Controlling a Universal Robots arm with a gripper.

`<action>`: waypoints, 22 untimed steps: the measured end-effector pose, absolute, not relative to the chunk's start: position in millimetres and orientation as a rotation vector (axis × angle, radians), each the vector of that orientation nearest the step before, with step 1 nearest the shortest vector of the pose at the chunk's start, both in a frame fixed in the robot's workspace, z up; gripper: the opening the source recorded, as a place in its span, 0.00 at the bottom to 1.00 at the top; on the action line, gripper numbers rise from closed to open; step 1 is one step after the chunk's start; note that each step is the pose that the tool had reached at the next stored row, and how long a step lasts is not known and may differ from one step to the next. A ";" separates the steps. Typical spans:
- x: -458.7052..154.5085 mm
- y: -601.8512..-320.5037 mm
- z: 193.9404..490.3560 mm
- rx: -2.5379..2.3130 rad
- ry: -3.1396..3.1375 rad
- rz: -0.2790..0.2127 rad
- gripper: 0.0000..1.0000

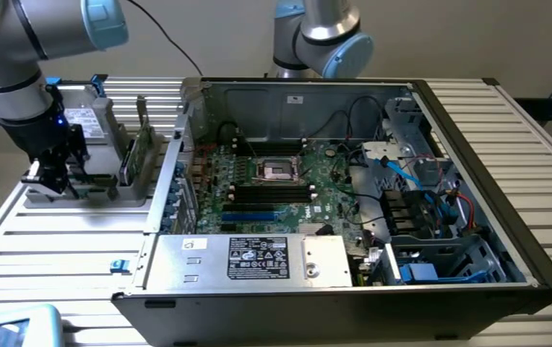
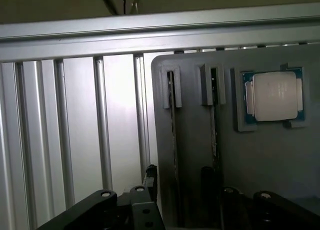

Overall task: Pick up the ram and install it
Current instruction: 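Pick up the ram and move it above insertion slot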

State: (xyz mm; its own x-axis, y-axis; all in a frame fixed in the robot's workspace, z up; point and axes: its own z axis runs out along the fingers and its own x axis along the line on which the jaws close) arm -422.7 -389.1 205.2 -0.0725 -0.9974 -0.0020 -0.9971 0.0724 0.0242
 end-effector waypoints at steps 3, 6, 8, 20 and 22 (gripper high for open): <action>-423.4 -389.2 201.8 2.128 -2.288 -0.026 0.46; -423.4 -389.1 198.7 2.126 -2.286 -0.022 0.40; -423.5 -389.2 197.5 2.125 -2.285 -0.019 0.40; -423.5 -388.8 197.4 2.123 -2.282 -0.014 0.15; -423.6 -388.9 198.9 2.124 -2.282 -0.014 0.15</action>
State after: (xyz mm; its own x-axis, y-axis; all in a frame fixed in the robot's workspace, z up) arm -423.6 -388.9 198.9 -0.0712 -0.9974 0.0117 -0.9972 0.0715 0.0230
